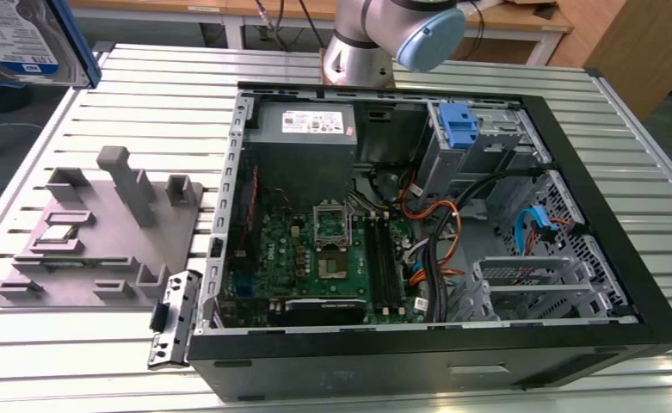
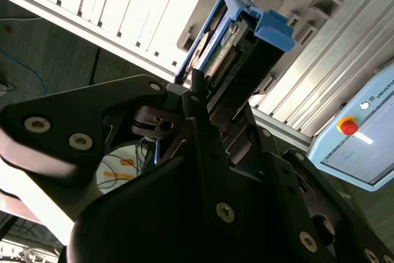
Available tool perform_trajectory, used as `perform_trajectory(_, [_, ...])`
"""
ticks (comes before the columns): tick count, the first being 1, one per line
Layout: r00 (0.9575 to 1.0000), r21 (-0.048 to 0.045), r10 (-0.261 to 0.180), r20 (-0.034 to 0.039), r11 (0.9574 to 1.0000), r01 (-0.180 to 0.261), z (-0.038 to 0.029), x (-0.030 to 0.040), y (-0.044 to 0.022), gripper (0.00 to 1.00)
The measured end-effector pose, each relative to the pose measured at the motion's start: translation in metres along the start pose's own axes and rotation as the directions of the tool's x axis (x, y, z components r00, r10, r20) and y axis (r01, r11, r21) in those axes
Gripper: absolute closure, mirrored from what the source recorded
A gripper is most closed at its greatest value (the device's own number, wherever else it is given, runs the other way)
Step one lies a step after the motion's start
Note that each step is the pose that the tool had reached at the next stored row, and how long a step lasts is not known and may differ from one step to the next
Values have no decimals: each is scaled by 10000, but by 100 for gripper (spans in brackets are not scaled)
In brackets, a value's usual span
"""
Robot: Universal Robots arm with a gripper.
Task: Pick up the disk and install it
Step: 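Pick up the disk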
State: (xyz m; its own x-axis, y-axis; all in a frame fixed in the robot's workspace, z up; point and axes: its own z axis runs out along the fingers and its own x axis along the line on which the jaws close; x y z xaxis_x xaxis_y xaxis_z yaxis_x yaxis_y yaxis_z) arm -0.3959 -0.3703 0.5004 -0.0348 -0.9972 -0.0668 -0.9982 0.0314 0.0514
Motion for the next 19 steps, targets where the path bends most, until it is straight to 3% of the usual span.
perform_trajectory(8, [10000,-1,-2,-1,10000,2,-1,0,-8,65])
perform_trajectory(19, [10000,0,0,0,10000,0,-4,-4,-109,65])
